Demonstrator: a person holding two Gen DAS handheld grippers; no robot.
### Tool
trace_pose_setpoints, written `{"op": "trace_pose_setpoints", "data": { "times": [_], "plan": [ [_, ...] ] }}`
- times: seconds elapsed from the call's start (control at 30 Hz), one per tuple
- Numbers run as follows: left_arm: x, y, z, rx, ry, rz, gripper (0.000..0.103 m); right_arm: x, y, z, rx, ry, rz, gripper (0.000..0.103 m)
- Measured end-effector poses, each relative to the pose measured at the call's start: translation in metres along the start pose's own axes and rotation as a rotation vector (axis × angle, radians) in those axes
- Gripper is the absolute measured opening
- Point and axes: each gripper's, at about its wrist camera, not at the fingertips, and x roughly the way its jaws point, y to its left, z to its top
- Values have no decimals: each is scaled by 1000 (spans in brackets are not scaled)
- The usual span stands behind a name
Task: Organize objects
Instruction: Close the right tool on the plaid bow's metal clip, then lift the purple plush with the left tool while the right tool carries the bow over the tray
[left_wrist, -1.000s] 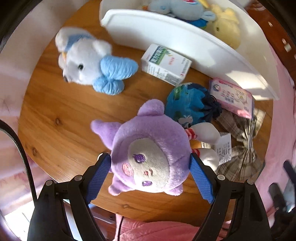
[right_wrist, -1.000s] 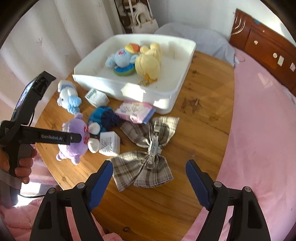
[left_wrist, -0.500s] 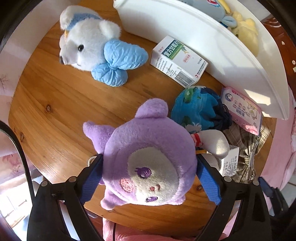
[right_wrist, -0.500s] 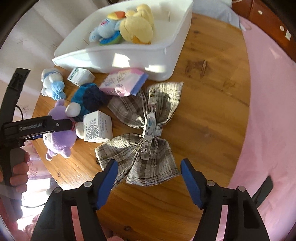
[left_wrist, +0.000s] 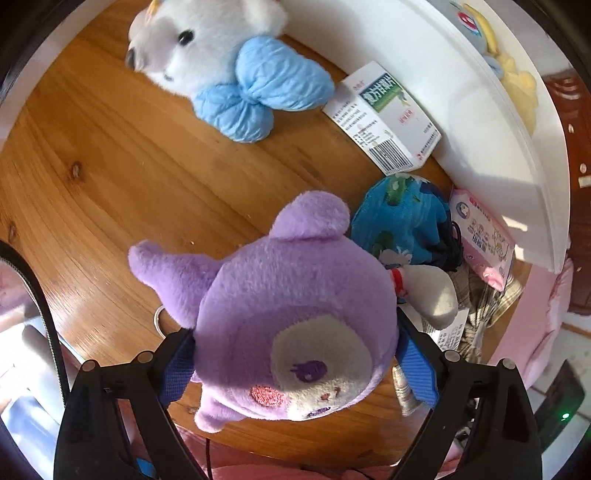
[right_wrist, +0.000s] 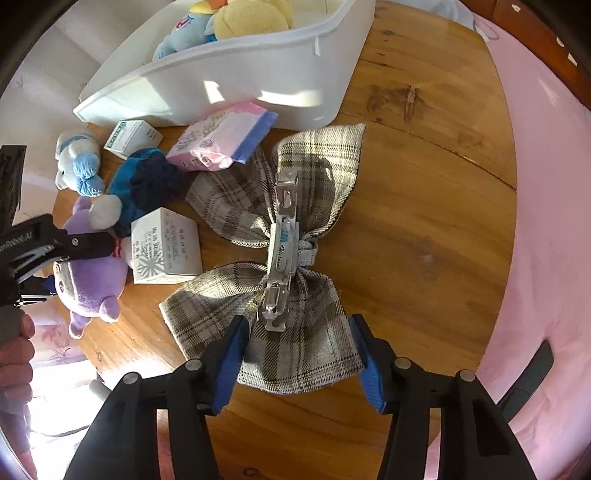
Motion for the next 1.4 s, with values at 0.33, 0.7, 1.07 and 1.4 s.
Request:
{"op": "trace_pose_setpoints", "data": {
  "times": [0.33,0.7,1.07,1.4],
  "plan": [
    [0,10,-9,-2,27,-1,91,0,13,-5,-86,-41,-30,33],
    [0,19,-21,30,100,24,86,0,10,-9,-43,-32,25,18],
    [-7,33,-46,114,158,52,84,0,4,-17,37,-7,67,11],
    [-39,47,-67,223,145,110,84,-21,0,-21,109,-63,58,9]
  ]
}}
